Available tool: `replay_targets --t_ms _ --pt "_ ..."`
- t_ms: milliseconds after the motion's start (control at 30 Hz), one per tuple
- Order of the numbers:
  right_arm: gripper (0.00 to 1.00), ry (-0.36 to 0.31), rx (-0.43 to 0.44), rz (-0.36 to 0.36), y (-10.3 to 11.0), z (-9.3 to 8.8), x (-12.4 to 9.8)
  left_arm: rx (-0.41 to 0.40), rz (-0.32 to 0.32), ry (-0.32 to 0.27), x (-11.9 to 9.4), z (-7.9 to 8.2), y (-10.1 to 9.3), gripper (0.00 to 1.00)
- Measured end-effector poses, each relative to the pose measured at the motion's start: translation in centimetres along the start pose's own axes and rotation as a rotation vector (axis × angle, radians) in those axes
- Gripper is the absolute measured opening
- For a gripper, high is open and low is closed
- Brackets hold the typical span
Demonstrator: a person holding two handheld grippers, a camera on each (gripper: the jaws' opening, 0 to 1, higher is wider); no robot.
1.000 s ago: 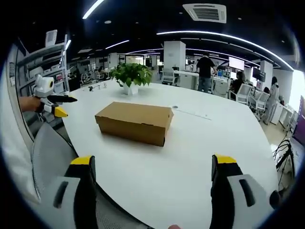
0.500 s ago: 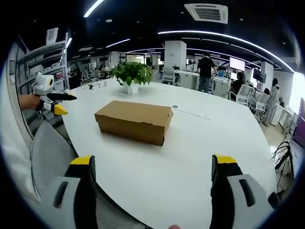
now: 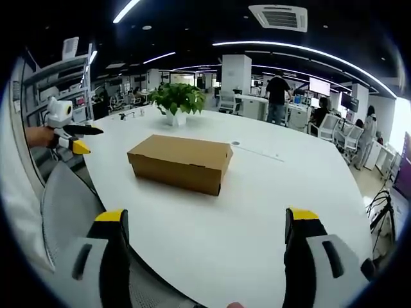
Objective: Operate the shoe box by opening the lid, removing the specified soft item, and placing it in the target area until the item is outside and the box remains undamaged.
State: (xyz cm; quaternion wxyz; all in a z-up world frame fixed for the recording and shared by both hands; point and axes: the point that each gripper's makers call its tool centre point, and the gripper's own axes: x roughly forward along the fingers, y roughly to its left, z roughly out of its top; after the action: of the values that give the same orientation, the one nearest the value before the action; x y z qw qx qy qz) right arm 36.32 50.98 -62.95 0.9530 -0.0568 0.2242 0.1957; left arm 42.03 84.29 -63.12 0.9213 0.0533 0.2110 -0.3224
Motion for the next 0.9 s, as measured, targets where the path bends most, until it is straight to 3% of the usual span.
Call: replay_targets --t_ms 900 --pt "0.96 0.0 -0.001 0.017 -0.08 0.08 0.2 -0.004 0.008 0.006 0.26 -0.19 0.0 0.97"
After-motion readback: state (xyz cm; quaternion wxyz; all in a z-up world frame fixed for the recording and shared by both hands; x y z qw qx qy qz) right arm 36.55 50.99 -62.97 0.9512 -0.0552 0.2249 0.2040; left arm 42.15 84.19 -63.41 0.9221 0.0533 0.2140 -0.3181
